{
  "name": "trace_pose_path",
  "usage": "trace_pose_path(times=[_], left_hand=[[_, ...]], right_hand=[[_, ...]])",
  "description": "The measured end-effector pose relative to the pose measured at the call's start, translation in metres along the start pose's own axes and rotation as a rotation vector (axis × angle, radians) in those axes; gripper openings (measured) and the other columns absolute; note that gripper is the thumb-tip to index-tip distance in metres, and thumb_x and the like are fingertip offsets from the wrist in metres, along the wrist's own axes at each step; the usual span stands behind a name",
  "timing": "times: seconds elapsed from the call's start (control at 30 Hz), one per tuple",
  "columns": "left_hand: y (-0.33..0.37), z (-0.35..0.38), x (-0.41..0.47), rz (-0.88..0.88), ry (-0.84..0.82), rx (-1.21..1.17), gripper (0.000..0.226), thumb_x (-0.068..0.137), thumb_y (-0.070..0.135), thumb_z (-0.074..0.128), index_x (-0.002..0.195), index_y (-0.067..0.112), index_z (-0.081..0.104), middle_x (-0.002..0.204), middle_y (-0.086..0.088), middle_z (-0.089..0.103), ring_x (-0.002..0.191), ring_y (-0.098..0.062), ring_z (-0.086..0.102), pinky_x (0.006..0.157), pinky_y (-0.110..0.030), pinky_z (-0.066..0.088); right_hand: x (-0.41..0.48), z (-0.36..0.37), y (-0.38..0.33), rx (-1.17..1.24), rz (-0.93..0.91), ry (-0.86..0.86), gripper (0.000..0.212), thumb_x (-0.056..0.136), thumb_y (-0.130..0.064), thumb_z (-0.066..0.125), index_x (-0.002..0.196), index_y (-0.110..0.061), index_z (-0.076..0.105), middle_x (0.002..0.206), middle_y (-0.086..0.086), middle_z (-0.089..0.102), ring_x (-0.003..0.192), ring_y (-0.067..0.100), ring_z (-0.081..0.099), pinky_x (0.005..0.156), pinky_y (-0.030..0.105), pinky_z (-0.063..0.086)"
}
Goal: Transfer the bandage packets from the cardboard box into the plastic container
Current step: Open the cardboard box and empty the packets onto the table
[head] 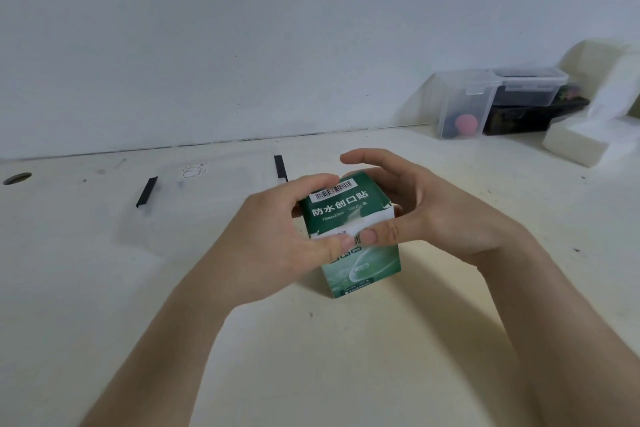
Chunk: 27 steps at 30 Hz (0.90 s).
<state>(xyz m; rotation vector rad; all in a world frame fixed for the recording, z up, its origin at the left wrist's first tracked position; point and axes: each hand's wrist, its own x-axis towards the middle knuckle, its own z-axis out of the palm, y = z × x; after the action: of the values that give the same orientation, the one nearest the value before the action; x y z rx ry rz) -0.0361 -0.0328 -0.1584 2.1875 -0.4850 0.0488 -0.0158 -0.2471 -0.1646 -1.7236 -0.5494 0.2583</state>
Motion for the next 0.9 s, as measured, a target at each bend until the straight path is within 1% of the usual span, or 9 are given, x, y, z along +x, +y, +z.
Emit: trace_pose_path(times=[0.1,0.2,0.3,0.47,0.6,0.67,0.73,0.8,0.9], left_hand=[[0.002,-0.002,0.000,-0.018,0.002,-0.044,0.057,0.062,0.038,0.087,0.112,0.048,0.060,0.103,0.034,0.066,0.099,0.016,0.059,0.084,-0.010,0.045],[0.002,-0.004,-0.001,-0.046,-0.016,-0.110,0.062,0.066,0.026,0.087,0.121,0.038,0.062,0.102,0.029,0.068,0.099,0.013,0.061,0.083,-0.008,0.049],[0.000,-0.002,0.001,-0.046,-0.035,-0.202,0.067,0.064,0.020,0.088,0.124,0.031,0.061,0.106,0.022,0.070,0.104,0.006,0.063,0.089,-0.018,0.052],[0.000,0.000,0.000,-0.031,-0.052,-0.273,0.066,0.065,0.011,0.087,0.124,0.027,0.061,0.107,0.019,0.071,0.107,0.004,0.062,0.083,-0.014,0.051],[-0.002,0.000,0.001,-0.018,-0.083,-0.322,0.068,0.060,0.018,0.084,0.124,0.023,0.061,0.110,0.016,0.071,0.109,0.001,0.063,0.091,-0.018,0.051],[-0.001,0.002,0.002,-0.018,-0.065,-0.351,0.061,0.065,0.016,0.083,0.122,0.022,0.063,0.110,0.012,0.072,0.108,-0.004,0.065,0.089,-0.021,0.052],[0.001,0.003,0.002,-0.026,0.013,-0.410,0.045,0.077,0.010,0.078,0.118,0.023,0.065,0.108,0.009,0.073,0.104,-0.008,0.067,0.084,-0.021,0.054],[0.000,0.002,0.003,-0.016,0.032,-0.411,0.048,0.076,0.017,0.079,0.119,0.029,0.063,0.112,0.010,0.072,0.105,-0.009,0.067,0.083,-0.024,0.055],[0.001,-0.001,0.001,-0.008,-0.084,-0.358,0.066,0.060,0.041,0.079,0.123,0.034,0.059,0.121,0.019,0.065,0.115,-0.007,0.061,0.096,-0.027,0.048]], right_hand=[[-0.001,0.001,-0.001,-0.018,-0.017,-0.027,0.080,0.068,-0.003,0.078,0.137,-0.026,0.044,0.124,0.004,0.063,0.116,0.023,0.060,0.099,0.050,0.048],[0.000,0.002,0.000,-0.053,-0.033,-0.031,0.080,0.068,-0.003,0.078,0.136,-0.026,0.043,0.123,0.004,0.062,0.116,0.022,0.059,0.102,0.056,0.043],[-0.001,0.001,-0.001,-0.086,-0.045,-0.024,0.081,0.068,-0.003,0.078,0.136,-0.027,0.042,0.121,0.002,0.062,0.116,0.019,0.058,0.102,0.054,0.044],[-0.004,-0.002,-0.001,-0.095,-0.059,-0.035,0.079,0.070,-0.002,0.077,0.136,-0.027,0.041,0.122,0.000,0.061,0.118,0.017,0.057,0.102,0.053,0.043],[-0.007,-0.007,-0.001,-0.110,-0.023,-0.097,0.078,0.072,-0.004,0.076,0.136,-0.029,0.039,0.123,-0.006,0.059,0.119,0.014,0.056,0.101,0.048,0.046],[-0.010,-0.011,-0.002,-0.097,-0.002,-0.120,0.081,0.072,-0.002,0.076,0.137,-0.030,0.037,0.125,-0.005,0.058,0.118,0.016,0.057,0.100,0.045,0.049],[-0.011,-0.014,-0.001,-0.091,0.004,-0.135,0.085,0.071,0.002,0.076,0.139,-0.029,0.035,0.127,-0.002,0.058,0.118,0.019,0.058,0.097,0.042,0.051],[-0.010,-0.014,0.000,-0.087,0.012,-0.129,0.085,0.070,0.002,0.077,0.138,-0.030,0.037,0.127,-0.001,0.059,0.117,0.021,0.059,0.095,0.041,0.052],[-0.007,-0.011,0.004,-0.009,0.018,-0.055,0.083,0.065,0.002,0.079,0.133,-0.029,0.044,0.127,0.002,0.058,0.116,0.026,0.060,0.093,0.048,0.053]])
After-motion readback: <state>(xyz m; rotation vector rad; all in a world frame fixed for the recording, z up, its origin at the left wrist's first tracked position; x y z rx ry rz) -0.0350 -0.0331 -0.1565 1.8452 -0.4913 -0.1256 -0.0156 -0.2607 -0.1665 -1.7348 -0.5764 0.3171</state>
